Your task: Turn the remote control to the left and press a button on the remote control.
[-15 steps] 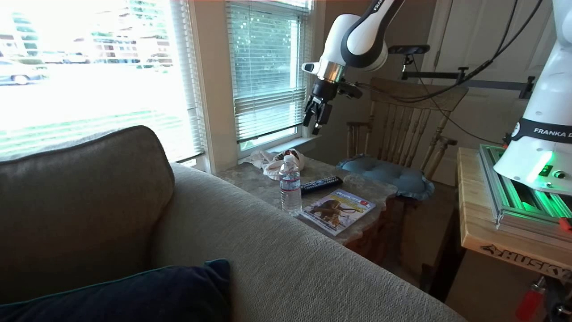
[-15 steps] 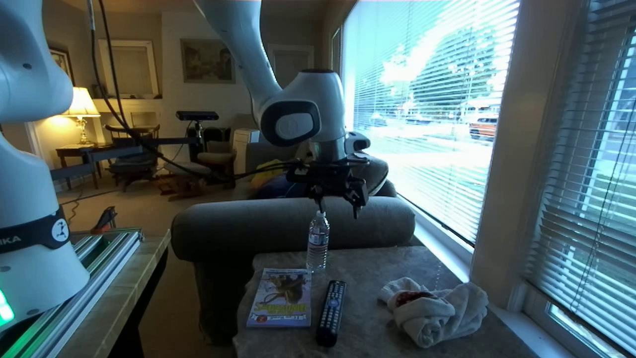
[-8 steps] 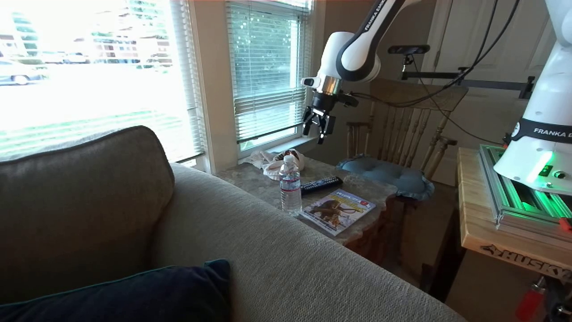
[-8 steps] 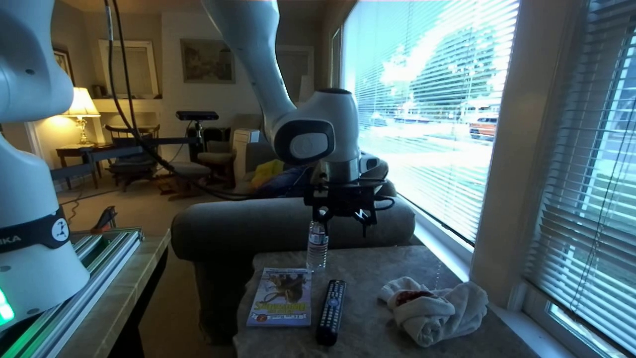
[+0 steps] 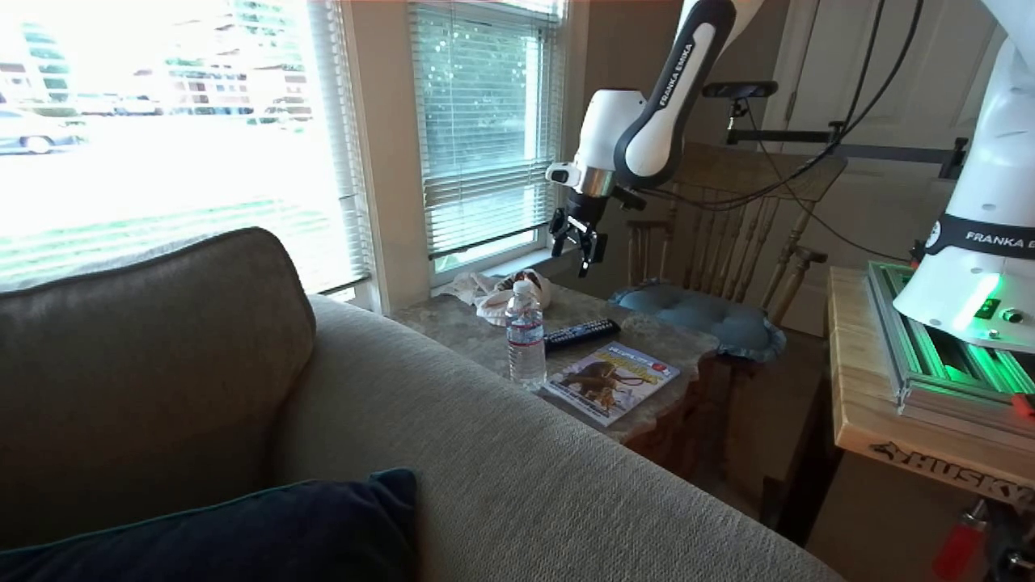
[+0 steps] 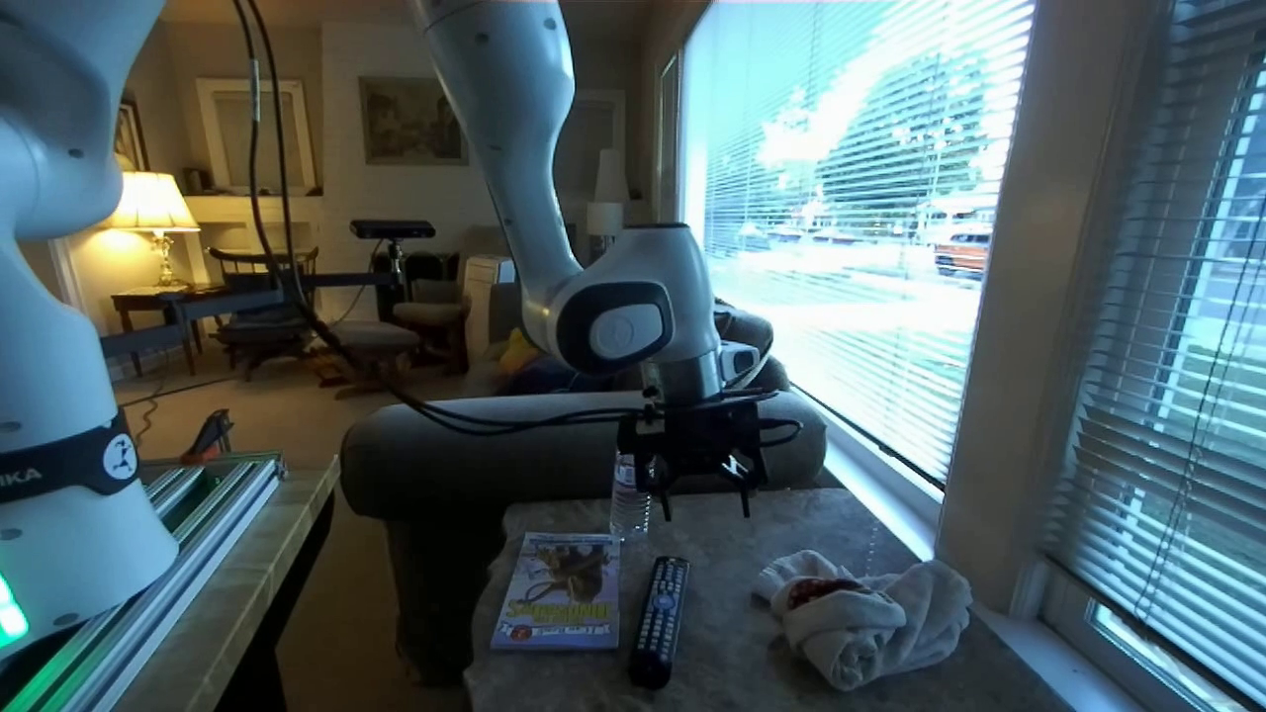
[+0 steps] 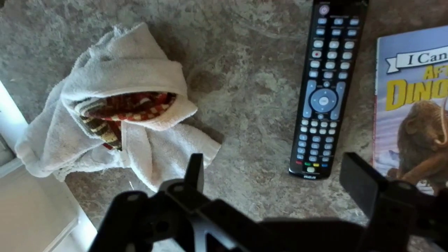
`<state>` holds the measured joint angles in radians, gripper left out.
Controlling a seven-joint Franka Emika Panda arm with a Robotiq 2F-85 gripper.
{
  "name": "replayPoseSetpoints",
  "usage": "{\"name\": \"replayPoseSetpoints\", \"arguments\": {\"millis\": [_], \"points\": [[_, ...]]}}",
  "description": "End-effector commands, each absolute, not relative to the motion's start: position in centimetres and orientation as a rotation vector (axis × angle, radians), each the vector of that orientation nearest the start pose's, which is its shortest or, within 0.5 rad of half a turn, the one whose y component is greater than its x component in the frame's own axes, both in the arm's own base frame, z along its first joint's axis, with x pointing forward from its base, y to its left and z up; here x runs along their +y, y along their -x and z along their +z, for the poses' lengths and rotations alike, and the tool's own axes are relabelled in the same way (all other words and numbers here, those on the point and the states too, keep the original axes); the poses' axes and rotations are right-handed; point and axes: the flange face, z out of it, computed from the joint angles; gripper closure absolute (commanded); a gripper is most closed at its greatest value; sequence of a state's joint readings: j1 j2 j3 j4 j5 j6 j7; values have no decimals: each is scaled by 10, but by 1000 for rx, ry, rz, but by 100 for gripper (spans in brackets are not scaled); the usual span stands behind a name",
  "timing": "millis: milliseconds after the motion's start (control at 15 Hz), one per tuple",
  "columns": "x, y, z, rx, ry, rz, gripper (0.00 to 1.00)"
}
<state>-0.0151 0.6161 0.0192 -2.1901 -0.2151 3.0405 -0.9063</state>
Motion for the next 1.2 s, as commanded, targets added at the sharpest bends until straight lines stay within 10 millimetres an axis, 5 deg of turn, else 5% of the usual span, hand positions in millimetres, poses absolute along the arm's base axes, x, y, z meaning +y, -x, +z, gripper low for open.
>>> {"name": "replayPoseSetpoints", "arguments": {"millis": [0, 667, 1133], "points": [[29, -562, 106, -1682, 2840, -242, 0], [51, -539, 66, -1536, 2846, -25, 0], [51, -539, 72, -1513, 2806, -63, 0]]}}
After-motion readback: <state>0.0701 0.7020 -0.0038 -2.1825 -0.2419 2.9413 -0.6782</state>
